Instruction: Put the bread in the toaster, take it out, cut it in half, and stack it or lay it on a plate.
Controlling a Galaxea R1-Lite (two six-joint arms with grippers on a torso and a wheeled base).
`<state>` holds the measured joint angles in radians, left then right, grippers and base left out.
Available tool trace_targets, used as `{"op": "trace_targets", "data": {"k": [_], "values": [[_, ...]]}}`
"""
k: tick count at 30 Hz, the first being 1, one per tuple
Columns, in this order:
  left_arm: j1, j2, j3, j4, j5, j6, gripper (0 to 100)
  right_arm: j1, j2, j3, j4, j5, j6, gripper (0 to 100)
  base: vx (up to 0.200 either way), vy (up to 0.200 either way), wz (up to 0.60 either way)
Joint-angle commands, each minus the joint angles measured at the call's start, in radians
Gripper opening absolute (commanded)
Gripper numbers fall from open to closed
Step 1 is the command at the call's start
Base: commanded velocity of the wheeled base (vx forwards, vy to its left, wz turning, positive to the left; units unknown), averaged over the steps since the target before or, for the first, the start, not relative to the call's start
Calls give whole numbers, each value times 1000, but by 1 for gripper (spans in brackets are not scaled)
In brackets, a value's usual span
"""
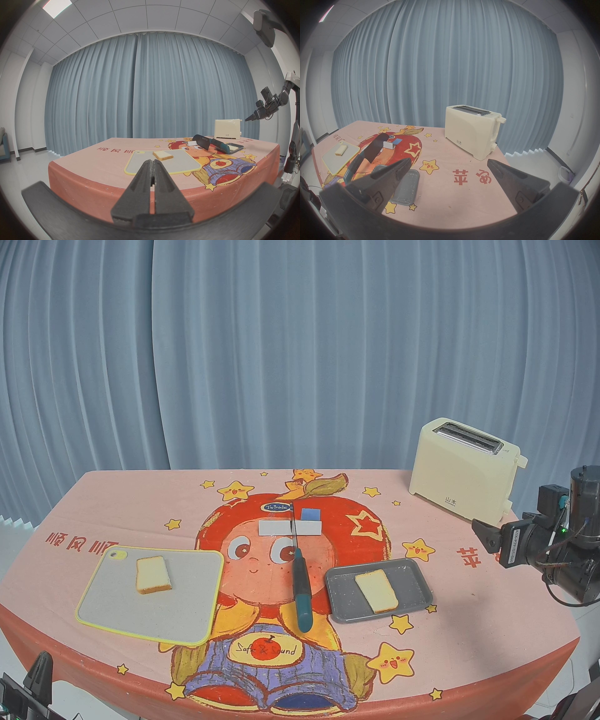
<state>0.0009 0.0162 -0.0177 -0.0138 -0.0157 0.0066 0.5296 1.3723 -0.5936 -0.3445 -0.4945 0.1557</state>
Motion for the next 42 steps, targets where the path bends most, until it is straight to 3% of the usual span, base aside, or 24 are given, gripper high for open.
{"op": "trace_targets", "data": {"k": [1, 16, 23, 42], "values": [[1, -10, 18, -2, 0, 0, 0, -2, -41, 23, -1, -1, -1, 100, 0, 0, 0], [1, -9, 18, -2, 0, 1, 0, -6, -219, 173, 5, -3, -8, 100, 0, 0, 0], [1, -10, 18, -2, 0, 1, 0, -59, -361, 253, 15, -1, -65, 100, 0, 0, 0], [1, -10, 18, -2, 0, 0, 0, -143, -578, 396, 21, -1, -108, 100, 0, 0, 0]]}}
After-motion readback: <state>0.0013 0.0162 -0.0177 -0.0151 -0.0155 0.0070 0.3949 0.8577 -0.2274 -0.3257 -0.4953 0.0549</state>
